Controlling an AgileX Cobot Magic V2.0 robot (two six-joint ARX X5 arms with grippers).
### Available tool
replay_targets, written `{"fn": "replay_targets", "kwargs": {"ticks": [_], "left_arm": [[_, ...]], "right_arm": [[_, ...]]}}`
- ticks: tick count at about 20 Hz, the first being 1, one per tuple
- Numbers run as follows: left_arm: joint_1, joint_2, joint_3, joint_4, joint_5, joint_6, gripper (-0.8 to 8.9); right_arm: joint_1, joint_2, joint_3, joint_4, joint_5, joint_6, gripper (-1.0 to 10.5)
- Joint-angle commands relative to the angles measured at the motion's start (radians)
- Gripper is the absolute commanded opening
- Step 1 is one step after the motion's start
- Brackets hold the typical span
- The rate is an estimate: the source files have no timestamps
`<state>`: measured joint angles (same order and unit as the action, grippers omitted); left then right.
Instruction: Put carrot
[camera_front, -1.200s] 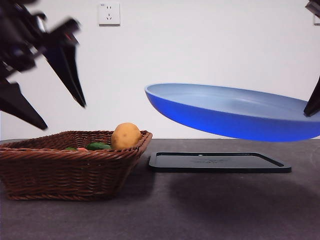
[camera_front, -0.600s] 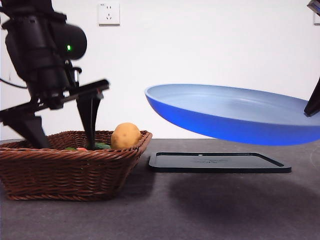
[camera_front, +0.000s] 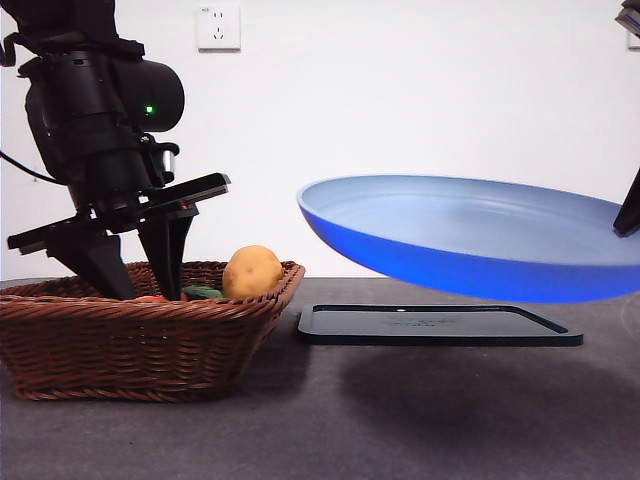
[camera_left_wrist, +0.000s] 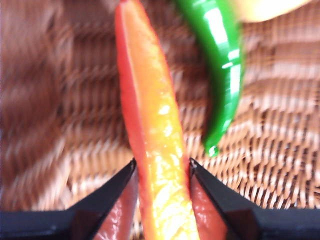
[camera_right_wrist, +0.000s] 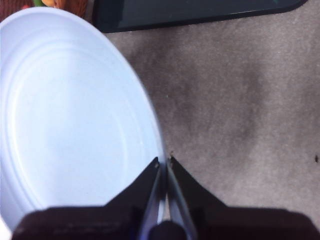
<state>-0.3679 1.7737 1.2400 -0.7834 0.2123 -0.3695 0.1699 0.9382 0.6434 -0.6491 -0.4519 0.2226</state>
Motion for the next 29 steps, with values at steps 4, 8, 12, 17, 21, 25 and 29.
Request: {"fn": "replay_targets", "kwargs": {"ticks": [4,8,12,17,21,25,29], "left_arm": [[0.005,-0.008,0.034,-0.035,0.042,0.111,0.99],[0.010,-0.142,0.068,-0.016,0.236,0.137,0.99],[-0.055,-0.293,0.109,0.154,0.448,0.130,0.99],[-0.288,-0.286,0.109,0.223,0.349,0.163,0.99],[-0.444,-0.158,0.109,0.199,0.227,0.187,0.99],[-0.474,-0.039,0.109,0.175,0.226,0.187,0.99],[-0.475,-0.002,0.109,0.158,0.208,0.188,1.58]], "right_arm": [[0.002,0.002,0.014,0.020,-0.005,-0.006,0.0],[0.002,0.008,0.014,0.032,0.016,-0.001,0.0],[0.003,0.050,0.014,0.061,0.011,0.056,0.0],[0.010,0.098,0.014,0.064,0.005,0.069,0.0],[0.010,0.098,0.014,0.062,0.005,0.077,0.0],[0.010,0.098,0.014,0.039,0.005,0.076,0.0],[0.010,0.098,0.014,0.026,0.005,0.076,0.0]]}}
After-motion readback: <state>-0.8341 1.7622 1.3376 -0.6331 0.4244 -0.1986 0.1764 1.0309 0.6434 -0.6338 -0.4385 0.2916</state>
